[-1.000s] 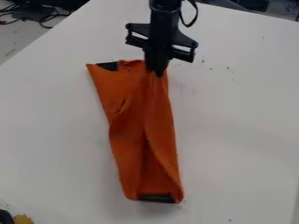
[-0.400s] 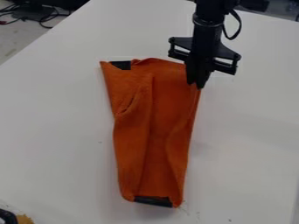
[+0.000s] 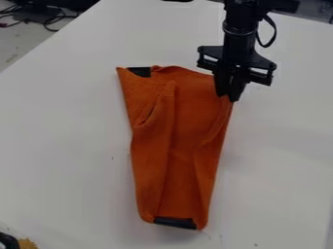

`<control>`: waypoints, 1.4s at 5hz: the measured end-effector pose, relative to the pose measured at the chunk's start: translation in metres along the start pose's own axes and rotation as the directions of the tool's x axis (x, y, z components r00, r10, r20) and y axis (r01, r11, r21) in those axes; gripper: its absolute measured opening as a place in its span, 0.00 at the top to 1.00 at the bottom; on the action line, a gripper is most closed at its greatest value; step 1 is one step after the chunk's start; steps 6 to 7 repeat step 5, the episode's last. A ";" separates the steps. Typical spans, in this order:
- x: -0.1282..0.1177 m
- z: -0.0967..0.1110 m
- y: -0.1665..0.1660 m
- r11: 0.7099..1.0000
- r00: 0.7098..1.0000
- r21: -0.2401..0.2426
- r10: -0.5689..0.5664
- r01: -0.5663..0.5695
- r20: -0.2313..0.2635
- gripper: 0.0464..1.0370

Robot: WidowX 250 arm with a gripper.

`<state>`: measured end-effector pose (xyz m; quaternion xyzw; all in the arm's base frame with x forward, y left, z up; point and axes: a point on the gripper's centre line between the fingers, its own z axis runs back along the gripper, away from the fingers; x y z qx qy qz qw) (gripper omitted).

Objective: Unfold the cloth from left to right

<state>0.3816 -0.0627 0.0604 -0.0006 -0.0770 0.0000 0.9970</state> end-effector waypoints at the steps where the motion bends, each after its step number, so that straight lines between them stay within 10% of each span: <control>1: 0.003 -0.001 -0.009 1.000 1.000 -0.011 -0.001 0.001 -0.014 0.43; 3: 0.015 0.010 -0.033 0.997 0.994 -0.043 0.062 -0.066 -0.086 0.03; 7: 0.015 0.003 -0.039 0.998 0.996 -0.027 0.047 -0.049 -0.070 0.04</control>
